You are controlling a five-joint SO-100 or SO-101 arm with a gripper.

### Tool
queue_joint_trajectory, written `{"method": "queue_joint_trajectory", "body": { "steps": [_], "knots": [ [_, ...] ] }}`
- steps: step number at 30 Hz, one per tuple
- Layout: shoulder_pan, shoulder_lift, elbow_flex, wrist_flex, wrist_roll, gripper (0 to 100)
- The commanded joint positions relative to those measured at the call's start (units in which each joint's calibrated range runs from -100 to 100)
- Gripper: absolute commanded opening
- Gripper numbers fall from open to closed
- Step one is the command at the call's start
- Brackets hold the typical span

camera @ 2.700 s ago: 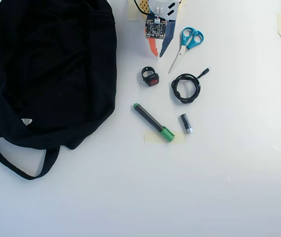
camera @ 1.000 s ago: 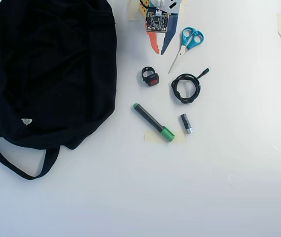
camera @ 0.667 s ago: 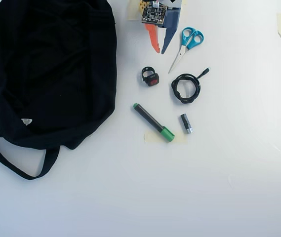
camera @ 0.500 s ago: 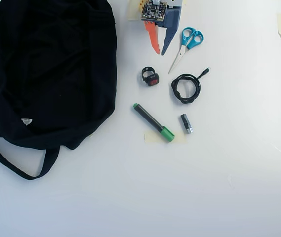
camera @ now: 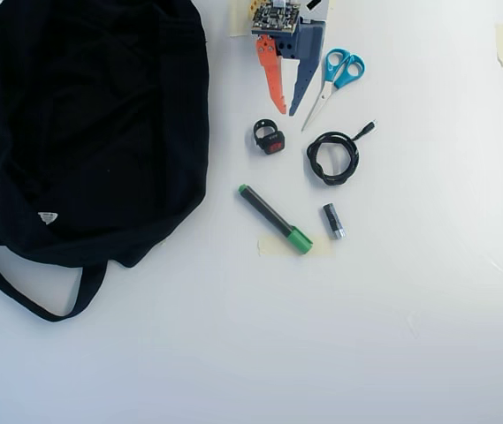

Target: Put the bike light into the black bag

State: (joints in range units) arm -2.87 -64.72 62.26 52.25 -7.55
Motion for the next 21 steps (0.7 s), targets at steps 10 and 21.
{"method": "queue_joint_trajectory", "body": {
  "steps": [10, 21],
  "knots": [
    [-0.57, 10.03, -17.34, -3.07, 0.26, 3],
    [-0.65, 17.33, -22.19, -12.46, 0.36, 2]
  ]
}}
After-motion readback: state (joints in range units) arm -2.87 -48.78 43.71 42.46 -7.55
